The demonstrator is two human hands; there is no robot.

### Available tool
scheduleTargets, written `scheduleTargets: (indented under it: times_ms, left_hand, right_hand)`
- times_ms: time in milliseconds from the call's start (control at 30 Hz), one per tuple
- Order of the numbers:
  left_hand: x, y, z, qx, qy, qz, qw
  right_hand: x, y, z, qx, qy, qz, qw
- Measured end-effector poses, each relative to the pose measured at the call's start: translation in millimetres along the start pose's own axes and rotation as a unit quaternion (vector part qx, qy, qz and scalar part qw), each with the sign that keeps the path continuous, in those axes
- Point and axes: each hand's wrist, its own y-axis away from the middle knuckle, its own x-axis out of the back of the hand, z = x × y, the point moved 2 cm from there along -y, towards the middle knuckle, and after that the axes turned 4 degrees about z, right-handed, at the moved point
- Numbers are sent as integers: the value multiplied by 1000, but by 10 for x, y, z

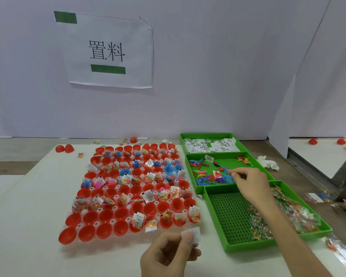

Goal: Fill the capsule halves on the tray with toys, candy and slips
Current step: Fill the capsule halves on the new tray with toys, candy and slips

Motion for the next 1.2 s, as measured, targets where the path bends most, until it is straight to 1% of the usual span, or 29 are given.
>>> scheduleTargets:
  times_ms: [67,233,300,333,400,467,500,533,667,733,800,900,1033,1100,1167,1200]
  left_hand:
    - [2,-1,7,4,8,-5,1000]
    - [16,-6,11,13,19,-12,1000]
    - [20,-9,1,14,23,-13,1000]
    - [21,-10,-1,14,24,-13,1000]
    - [18,-10,-3,13,28,-9,999]
    - [13,-12,-4,12,30,-6,999]
    - [12,-14,-2,13,28,-4,1000]
    - [9,-16,-1,14,28,-3,999]
    - [18,-21,-13,15,25,1,1000]
    - [19,-20,-10,16,27,3,999]
    - [16,-17,-7,17,28,0,999]
    - [22,-20,-15,17,35,4,999]
    - [22,-27,-20,20,41,-1,999]
    - [22,-26,-23,22,43,-1,999]
    - [23,-26,-21,23,46,2,999]
    - [25,-26,-24,24,49,4,999]
  right_hand:
    - [-4,7,3,1,-3,0,1000]
    - [75,30,-46,17,-81,51,995]
    - [96,36,-60,35,-80,66,994]
    - [91,37,-58,38,-64,57,996]
    - [38,45,-49,23,16,-14,1000]
    - [-36,53,-8,6,137,-96,986]
    - [-67,50,24,3,165,-115,980]
    - [-85,38,55,1,172,-118,978]
    - [-88,-3,104,0,154,-86,984]
    - [-65,-5,83,0,112,-61,992]
    - [-24,3,33,7,61,-18,998]
    - [36,26,-22,21,-1,38,999]
    - [107,59,-75,2,-116,59,992]
    - [122,89,-148,1,-193,28,981]
    - [109,156,-285,14,-291,-60,955]
    - [102,206,-367,26,-343,-120,931]
